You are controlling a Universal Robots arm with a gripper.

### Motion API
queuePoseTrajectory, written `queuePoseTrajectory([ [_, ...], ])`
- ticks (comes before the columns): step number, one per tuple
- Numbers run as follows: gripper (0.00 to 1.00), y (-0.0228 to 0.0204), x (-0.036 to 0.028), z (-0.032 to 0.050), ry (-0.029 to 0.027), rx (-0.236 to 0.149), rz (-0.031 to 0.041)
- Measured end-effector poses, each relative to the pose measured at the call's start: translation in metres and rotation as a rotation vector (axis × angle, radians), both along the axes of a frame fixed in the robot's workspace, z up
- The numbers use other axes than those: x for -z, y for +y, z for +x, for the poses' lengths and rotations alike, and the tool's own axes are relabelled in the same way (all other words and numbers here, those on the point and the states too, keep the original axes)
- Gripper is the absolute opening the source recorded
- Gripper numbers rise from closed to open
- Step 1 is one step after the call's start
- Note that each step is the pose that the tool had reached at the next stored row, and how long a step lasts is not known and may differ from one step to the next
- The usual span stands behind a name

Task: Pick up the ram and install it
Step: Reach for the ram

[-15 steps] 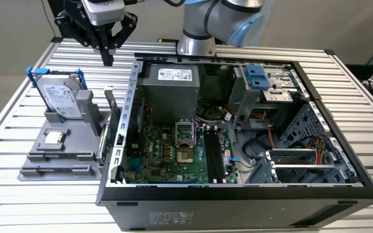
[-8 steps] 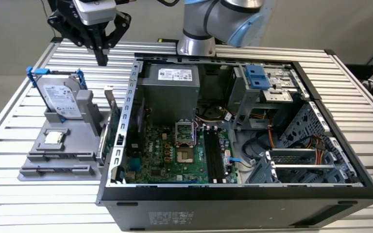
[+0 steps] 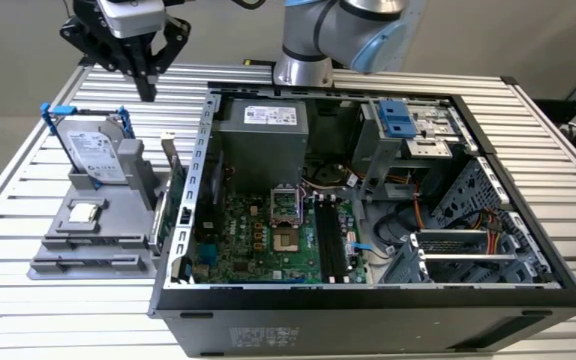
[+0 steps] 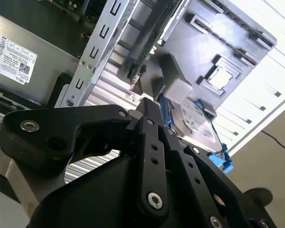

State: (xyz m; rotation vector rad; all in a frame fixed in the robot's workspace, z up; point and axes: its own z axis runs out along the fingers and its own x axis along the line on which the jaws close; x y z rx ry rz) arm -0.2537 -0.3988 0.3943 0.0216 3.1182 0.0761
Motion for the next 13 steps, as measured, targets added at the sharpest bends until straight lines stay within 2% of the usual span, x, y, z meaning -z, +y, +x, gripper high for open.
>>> queuePoseTrajectory([
  [13, 0.0, 0.0, 0.0, -0.0223, 0.0, -0.024, 0.0],
])
